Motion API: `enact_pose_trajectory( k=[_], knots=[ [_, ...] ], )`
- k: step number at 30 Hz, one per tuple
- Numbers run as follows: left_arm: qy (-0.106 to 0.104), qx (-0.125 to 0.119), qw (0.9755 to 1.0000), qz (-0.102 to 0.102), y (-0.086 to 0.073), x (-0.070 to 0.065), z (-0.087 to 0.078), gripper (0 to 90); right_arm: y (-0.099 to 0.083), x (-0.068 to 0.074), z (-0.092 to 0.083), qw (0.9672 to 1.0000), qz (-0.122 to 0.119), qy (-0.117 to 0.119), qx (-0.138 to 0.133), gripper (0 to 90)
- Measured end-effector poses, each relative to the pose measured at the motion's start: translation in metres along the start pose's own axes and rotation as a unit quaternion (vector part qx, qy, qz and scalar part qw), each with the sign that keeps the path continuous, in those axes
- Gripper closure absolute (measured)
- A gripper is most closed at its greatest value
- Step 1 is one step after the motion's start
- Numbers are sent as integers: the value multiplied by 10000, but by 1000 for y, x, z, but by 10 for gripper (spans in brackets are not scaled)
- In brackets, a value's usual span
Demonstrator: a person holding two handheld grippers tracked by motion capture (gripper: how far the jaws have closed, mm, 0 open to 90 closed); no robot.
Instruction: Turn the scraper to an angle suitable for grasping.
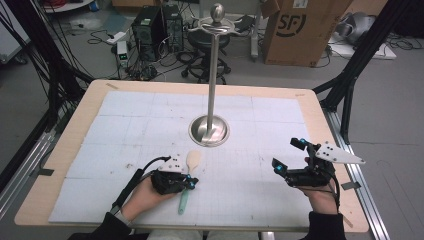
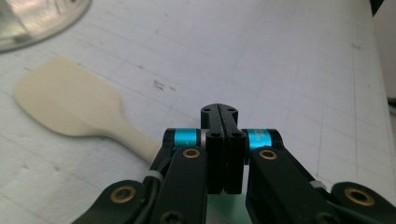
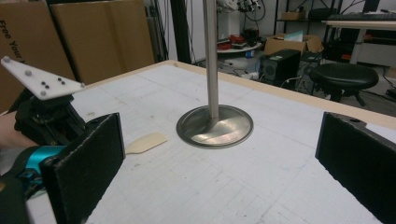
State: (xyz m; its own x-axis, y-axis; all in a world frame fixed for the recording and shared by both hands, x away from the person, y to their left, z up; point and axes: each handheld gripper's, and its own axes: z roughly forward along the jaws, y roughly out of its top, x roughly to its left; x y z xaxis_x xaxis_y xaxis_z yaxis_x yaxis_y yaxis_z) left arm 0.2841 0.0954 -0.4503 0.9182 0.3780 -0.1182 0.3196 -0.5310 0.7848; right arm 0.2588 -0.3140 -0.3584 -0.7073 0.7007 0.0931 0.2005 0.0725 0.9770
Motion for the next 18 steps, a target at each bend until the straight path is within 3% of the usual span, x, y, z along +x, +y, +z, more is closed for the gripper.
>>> enact_pose_trajectory(
  k=[12,18],
  knots=[
    [-176,227,9996,55,-5,-1,-12,900,0,0,9,9999,-14,100,48,5],
    [-215,369,9991,-53,-18,11,-36,900,0,-1,14,9999,-22,148,52,5]
  ],
)
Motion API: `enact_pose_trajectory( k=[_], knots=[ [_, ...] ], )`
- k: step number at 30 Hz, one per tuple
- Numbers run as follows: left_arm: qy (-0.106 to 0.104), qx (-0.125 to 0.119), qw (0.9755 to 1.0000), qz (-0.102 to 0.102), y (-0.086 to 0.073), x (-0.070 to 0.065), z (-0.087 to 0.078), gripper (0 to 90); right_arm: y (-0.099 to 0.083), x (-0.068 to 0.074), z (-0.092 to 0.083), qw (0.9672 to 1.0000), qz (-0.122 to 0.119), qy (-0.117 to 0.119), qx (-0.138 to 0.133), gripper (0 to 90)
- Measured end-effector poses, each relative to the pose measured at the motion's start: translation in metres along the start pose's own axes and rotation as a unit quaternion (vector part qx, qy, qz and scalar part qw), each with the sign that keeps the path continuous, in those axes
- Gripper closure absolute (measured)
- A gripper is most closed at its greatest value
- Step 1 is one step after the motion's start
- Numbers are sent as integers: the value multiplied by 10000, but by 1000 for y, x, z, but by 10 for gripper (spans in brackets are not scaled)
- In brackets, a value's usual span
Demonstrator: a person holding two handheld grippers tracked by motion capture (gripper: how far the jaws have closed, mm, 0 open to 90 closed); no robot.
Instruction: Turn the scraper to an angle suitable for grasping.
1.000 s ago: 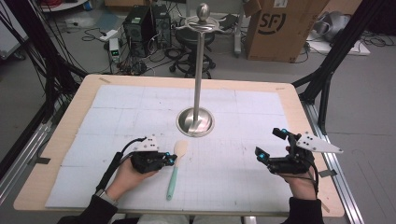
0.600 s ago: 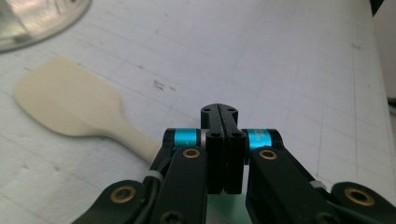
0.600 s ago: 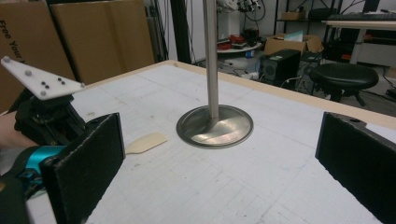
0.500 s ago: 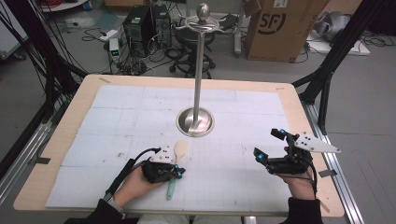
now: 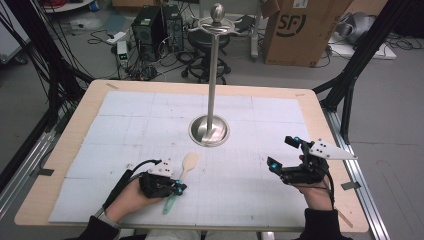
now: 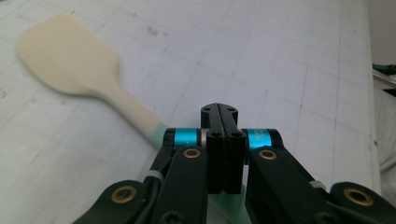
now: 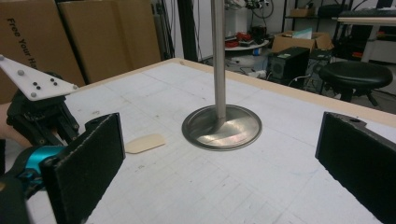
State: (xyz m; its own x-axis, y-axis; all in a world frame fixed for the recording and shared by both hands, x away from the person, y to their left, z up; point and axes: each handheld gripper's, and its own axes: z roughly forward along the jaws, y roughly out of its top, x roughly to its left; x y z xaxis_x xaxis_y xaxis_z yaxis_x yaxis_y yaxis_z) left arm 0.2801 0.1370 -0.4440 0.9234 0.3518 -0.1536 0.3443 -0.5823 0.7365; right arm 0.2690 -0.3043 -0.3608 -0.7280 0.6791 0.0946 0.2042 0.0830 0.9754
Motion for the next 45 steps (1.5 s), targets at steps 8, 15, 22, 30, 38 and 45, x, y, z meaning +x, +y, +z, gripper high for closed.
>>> enact_pose_trajectory(
  k=[8,15,22,30,38,45],
  knots=[
    [299,6,9994,-169,-15,18,-23,900,1,0,5,10000,15,36,42,5],
    [592,-49,9973,-429,-19,31,-31,900,0,1,6,10000,-27,36,77,5],
    [1167,-572,9884,-781,-6,42,-22,900,-1,2,3,10000,-15,-13,60,5],
    [1357,-507,9843,-1004,-2,52,-7,900,-5,3,-5,9999,30,-103,120,5],
    [953,-298,9924,-725,4,43,-2,900,-5,3,-13,9998,33,-162,85,5],
    [638,-98,9968,-473,7,32,0,900,-6,1,-11,9998,36,-150,103,5]
  ],
)
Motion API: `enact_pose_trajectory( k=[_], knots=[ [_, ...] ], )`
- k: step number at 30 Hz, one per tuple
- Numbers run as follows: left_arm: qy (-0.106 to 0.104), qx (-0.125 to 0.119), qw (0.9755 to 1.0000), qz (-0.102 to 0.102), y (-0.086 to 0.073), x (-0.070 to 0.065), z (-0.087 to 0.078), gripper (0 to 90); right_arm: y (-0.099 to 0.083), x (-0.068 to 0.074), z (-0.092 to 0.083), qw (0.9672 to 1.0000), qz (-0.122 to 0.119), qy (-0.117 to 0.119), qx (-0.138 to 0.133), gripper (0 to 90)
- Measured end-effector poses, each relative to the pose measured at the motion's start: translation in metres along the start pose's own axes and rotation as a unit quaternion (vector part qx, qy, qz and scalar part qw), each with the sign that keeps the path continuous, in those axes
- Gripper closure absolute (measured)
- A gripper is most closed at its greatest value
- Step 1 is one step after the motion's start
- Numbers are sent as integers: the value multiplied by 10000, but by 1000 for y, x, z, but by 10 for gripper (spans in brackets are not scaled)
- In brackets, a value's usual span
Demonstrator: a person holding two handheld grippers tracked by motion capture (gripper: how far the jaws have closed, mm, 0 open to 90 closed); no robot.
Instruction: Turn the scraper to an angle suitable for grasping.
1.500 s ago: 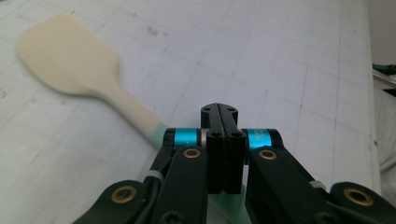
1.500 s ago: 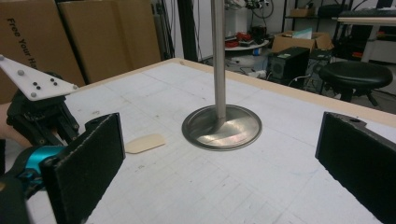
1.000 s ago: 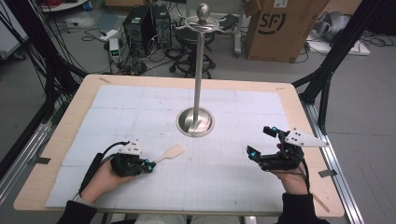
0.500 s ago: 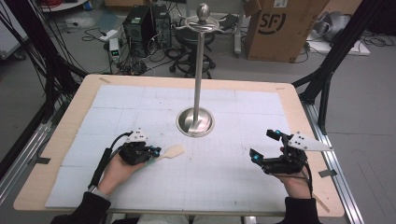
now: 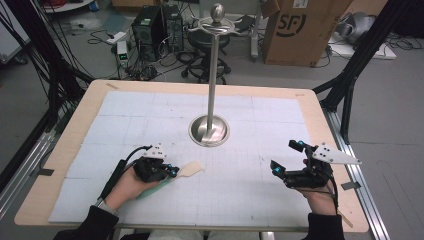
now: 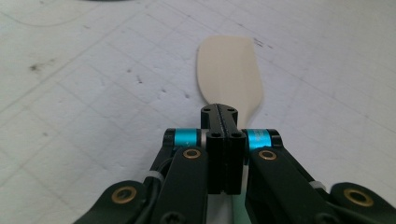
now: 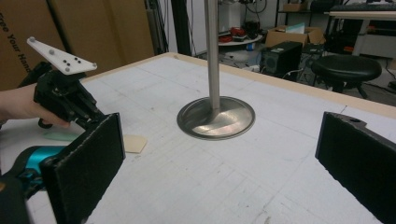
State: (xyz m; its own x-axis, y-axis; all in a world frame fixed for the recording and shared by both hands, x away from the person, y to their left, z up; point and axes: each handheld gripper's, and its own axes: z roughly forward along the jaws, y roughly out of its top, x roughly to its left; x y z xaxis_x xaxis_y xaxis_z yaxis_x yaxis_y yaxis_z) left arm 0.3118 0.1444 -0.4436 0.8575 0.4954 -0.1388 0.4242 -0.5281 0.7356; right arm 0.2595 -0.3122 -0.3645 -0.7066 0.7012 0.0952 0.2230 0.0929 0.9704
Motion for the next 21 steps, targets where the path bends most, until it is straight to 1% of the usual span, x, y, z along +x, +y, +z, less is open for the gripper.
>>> enact_pose_trajectory(
  k=[2,6,7,8,9,10,11,12,13,14,16,17,18,19,20,21],
  knots=[
    [-45,65,9999,90,2,-4,1,900,0,0,1,10000,-2,5,-6,5],
    [-128,125,9996,209,3,-11,3,900,1,0,3,10000,-31,40,-2,5],
    [-128,125,9996,209,3,-11,3,900,1,0,4,10000,-14,45,-4,5],
    [-205,133,9995,204,4,-14,4,900,1,0,4,10000,-18,51,3,5],
    [-205,133,9995,204,4,-14,4,900,1,0,5,10000,-21,53,2,5],
    [-311,126,9991,266,4,-19,7,900,1,0,5,10000,-22,57,5,5],
    [-268,126,9990,324,5,-21,7,900,1,0,6,10000,-27,66,17,5],
    [-268,126,9990,324,5,-21,7,900,1,0,6,10000,-34,68,21,5],
    [-217,106,9991,350,5,-23,7,900,2,0,6,10000,-35,81,18,5],
    [-102,50,9991,401,6,-25,5,900,2,0,6,10000,-32,80,13,5],
    [-199,9,9991,369,6,-29,0,900,2,0,6,10000,-25,77,-3,5],
    [-243,0,9992,314,6,-32,-2,900,2,-1,5,10000,-14,74,-10,5],
    [-243,0,9992,314,6,-32,-2,900,2,-1,5,10000,-13,70,-17,5],
    [-302,21,9988,384,5,-38,-7,900,2,-2,4,10000,-10,64,-36,5],
    [-302,21,9988,384,5,-38,-7,900,2,-3,4,10000,3,61,-47,5],
    [-332,47,9986,417,3,-41,-9,900,2,-3,4,10000,11,59,-59,5]
  ],
)
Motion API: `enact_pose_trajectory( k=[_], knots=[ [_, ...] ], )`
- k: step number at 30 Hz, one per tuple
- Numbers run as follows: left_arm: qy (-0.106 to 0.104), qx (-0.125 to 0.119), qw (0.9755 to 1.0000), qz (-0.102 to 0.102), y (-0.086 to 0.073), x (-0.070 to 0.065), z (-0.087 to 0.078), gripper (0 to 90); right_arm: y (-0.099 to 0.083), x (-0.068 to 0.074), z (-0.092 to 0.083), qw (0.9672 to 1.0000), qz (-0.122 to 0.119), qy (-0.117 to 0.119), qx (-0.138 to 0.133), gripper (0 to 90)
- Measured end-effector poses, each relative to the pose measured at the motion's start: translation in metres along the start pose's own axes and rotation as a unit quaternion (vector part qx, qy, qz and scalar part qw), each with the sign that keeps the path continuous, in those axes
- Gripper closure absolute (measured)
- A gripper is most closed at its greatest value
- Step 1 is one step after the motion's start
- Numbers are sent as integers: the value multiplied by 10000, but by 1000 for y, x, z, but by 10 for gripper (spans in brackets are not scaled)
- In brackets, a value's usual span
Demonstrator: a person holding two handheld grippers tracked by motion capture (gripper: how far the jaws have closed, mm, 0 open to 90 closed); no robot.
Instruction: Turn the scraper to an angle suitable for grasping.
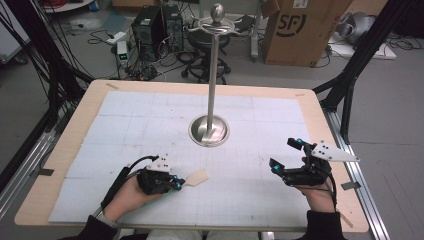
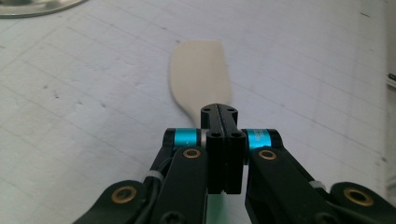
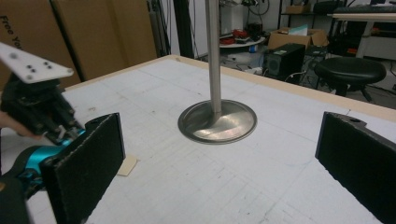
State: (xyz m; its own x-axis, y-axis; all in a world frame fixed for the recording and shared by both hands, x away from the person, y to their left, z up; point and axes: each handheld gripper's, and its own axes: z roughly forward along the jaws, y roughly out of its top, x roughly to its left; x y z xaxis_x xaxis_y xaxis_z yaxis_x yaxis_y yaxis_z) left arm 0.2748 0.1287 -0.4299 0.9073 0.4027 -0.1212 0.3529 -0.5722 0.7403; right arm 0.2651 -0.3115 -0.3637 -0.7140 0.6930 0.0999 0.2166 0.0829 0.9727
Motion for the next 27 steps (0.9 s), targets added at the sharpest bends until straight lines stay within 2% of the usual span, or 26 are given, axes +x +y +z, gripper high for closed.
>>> enact_pose_trajectory(
  k=[1,2,3,6,9,10,12,14,15,17,18,19,20,21,23,25,27],
  knots=[
    [-38,44,10000,2,-2,-3,-1,900,0,0,0,10000,11,-1,0,5],
    [-135,213,9997,62,-8,-7,-3,900,0,0,0,10000,4,1,-3,5],
    [-128,283,9995,56,-11,-7,-3,900,0,0,1,10000,2,13,6,5],
    [-248,338,9991,-29,-17,-3,-6,900,1,1,2,10000,-3,33,4,5],
    [-173,339,9993,-37,-18,0,-8,900,2,2,6,10000,-18,56,13,5],
    [-24,305,9995,-85,-19,6,-10,900,2,2,6,10000,-28,51,30,5],
    [56,295,9995,-112,-19,10,-11,900,1,2,8,10000,-15,60,64,5],
    [267,205,9991,-238,-19,17,-11,900,0,2,8,9999,-27,62,78,5],
    [423,128,9985,-336,-18,25,-10,900,0,2,8,9999,-26,60,96,5],
    [480,52,9981,-386,-18,29,-9,900,0,3,8,9999,-22,59,86,5],
    [711,-24,9964,-472,-17,37,-8,900,0,3,8,9999,-42,56,74,5],
    [711,-24,9964,-472,-17,37,-8,900,0,3,7,10000,-31,36,82,5],
    [954,-86,9941,-519,-15,43,-6,900,0,4,7,10000,-28,46,79,5],
    [954,-86,9941,-519,-15,43,-6,900,0,4,7,10000,-28,46,79,5],
    [1133,-257,9916,-563,-13,50,0,900,-1,4,5,10000,-10,17,86,5],
    [1131,-312,9915,-571,-13,52,2,900,-2,4,5,9999,-10,4,107,5],
    [1067,-350,9923,-514,-14,53,1,900,-3,4,5,9999,-9,10,146,5]
  ],
)
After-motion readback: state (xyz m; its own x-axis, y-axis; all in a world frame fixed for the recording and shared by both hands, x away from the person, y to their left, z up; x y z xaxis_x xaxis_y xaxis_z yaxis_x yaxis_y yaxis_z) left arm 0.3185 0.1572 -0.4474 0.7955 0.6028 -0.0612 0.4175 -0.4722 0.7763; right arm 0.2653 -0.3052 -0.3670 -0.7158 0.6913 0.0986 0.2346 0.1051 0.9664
